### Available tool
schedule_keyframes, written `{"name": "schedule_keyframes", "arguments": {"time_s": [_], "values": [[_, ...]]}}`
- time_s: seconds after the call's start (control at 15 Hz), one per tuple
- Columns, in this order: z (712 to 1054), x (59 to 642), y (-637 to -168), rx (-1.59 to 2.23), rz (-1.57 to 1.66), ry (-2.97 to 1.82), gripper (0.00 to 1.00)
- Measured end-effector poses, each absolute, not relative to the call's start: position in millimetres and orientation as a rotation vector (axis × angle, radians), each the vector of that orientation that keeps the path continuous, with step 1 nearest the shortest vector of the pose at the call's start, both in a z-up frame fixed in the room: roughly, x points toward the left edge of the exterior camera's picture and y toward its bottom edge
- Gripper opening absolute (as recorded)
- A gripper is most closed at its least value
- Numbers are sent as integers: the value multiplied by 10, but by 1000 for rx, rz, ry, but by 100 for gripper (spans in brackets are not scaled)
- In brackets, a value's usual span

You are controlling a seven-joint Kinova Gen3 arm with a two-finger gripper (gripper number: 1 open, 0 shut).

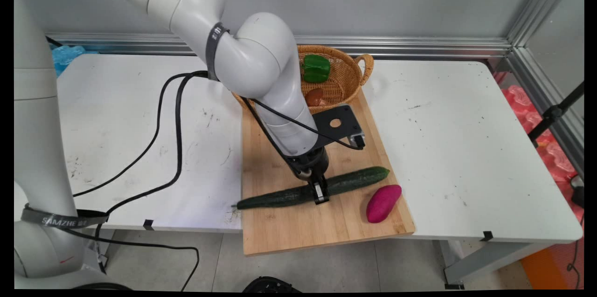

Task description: Place the picked object in the vegetable basket

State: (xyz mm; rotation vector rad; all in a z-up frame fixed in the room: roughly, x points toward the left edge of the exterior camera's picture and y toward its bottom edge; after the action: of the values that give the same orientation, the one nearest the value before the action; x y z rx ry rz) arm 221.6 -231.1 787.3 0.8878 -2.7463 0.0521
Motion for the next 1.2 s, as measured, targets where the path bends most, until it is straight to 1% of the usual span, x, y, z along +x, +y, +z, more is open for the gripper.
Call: {"name": "schedule_keyframes", "arguments": {"time_s": [0.27,0.67,1.0,1.2], "values": [[7939,2226,-2321,855,68,-2748,0],[8265,2425,-2344,801,105,-2742,0],[8681,2687,-2442,759,162,-2712,0],[8996,2898,-2622,746,227,-2680,0]]}}
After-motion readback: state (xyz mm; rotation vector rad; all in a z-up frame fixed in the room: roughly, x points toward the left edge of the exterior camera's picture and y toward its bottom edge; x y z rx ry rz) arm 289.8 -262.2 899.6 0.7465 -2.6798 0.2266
